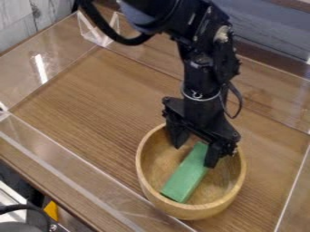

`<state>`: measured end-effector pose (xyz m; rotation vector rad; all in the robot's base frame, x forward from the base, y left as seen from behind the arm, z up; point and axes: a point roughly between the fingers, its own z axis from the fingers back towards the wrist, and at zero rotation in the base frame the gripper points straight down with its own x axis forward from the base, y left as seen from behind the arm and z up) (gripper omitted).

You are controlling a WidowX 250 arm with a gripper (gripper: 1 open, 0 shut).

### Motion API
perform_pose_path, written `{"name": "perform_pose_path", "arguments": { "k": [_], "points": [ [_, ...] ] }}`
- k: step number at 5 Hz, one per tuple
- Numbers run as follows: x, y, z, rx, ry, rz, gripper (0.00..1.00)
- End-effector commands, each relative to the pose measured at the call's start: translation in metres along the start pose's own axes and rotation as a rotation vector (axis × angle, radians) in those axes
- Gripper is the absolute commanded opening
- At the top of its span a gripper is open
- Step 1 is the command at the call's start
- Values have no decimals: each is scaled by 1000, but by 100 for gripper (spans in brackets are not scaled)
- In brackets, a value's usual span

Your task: Remove the green block from inside the brown bowl and put it on the table

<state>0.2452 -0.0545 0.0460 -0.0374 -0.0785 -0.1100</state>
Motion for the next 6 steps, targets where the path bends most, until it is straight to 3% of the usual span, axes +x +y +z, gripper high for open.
{"name": "perform_pose_path", "arguments": {
  "k": [1,6],
  "points": [
    [7,3,7,-4,-38,16,100],
    [6,3,2,-2,-48,40,100]
  ]
}}
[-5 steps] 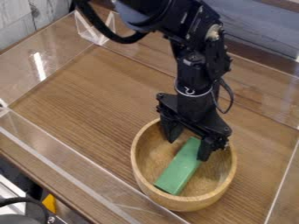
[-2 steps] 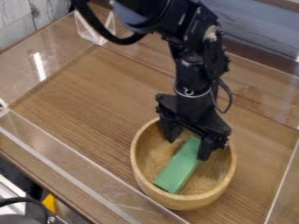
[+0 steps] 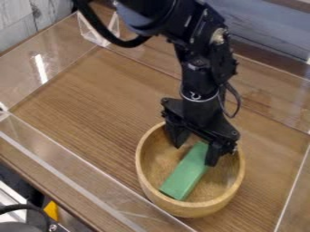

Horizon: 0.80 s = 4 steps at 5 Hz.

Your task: Remove the green block from inside the brown bowl and put it on the table

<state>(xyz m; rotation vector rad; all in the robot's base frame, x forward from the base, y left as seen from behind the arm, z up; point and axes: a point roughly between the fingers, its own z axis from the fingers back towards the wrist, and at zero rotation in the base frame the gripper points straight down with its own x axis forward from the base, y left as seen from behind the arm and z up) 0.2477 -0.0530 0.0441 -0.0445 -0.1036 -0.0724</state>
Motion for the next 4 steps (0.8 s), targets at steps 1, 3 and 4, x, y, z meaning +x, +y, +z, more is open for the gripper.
{"name": "perform_pose_path", "arguments": {
  "k": [1,3,4],
  "points": [
    [4,1,4,2,-23,6,100],
    [3,0,3,3,-24,15,100],
    [2,-2,0,3,-19,20,0]
  ]
}}
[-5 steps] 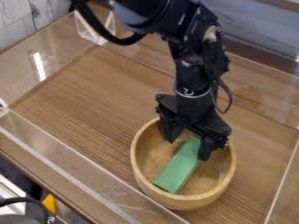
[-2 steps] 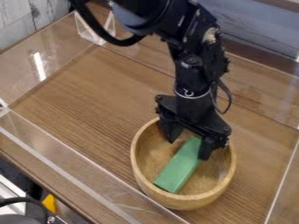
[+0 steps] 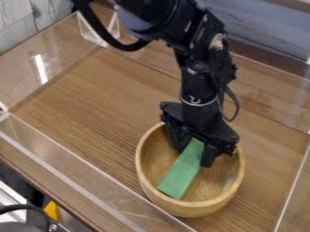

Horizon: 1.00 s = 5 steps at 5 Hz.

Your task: Remove the green block from inside the brown bowl and put it on the table

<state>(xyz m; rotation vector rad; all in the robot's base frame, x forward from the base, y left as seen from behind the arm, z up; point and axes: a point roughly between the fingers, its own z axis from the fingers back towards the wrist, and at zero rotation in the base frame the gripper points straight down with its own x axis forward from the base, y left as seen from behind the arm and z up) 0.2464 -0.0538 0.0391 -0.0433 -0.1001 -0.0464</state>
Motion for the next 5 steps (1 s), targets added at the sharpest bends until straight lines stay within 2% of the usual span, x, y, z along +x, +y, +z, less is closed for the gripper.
{"name": "perform_pose_path", "arguments": {
  "k": [1,5],
  "points": [
    [3,-1,5,-5,-15,-3,0],
    [3,0,16,-33,7,15,0]
  ]
}}
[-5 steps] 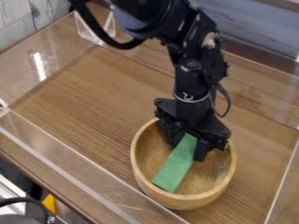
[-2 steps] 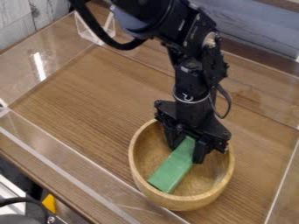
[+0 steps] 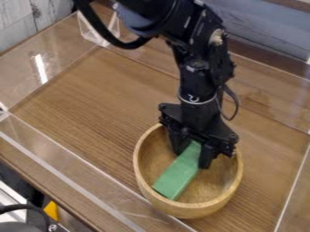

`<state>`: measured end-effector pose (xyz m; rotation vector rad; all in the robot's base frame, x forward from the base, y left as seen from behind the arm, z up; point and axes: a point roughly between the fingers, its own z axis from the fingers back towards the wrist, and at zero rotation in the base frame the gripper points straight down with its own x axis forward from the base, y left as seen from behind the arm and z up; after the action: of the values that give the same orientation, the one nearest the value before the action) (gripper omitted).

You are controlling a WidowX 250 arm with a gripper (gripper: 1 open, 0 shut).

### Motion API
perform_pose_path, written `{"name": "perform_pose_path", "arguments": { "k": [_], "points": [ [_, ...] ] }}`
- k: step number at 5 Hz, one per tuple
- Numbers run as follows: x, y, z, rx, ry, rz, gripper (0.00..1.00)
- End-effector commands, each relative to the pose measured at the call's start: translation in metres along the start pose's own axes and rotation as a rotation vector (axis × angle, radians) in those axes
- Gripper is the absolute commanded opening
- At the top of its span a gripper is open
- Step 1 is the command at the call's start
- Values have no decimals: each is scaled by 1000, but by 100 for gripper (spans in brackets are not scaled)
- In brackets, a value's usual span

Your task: Remove the green block from inside the brown bowl and put it on the table

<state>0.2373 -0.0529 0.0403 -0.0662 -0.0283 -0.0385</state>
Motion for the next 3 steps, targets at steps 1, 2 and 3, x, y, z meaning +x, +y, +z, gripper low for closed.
{"name": "perform_pose_path", "arguments": {
  "k": [1,2,3],
  "points": [
    [11,0,18,-16,-61,7,0],
    [11,0,21,-22,-57,11,0],
    [11,1,23,-29,-52,14,0]
  ]
}}
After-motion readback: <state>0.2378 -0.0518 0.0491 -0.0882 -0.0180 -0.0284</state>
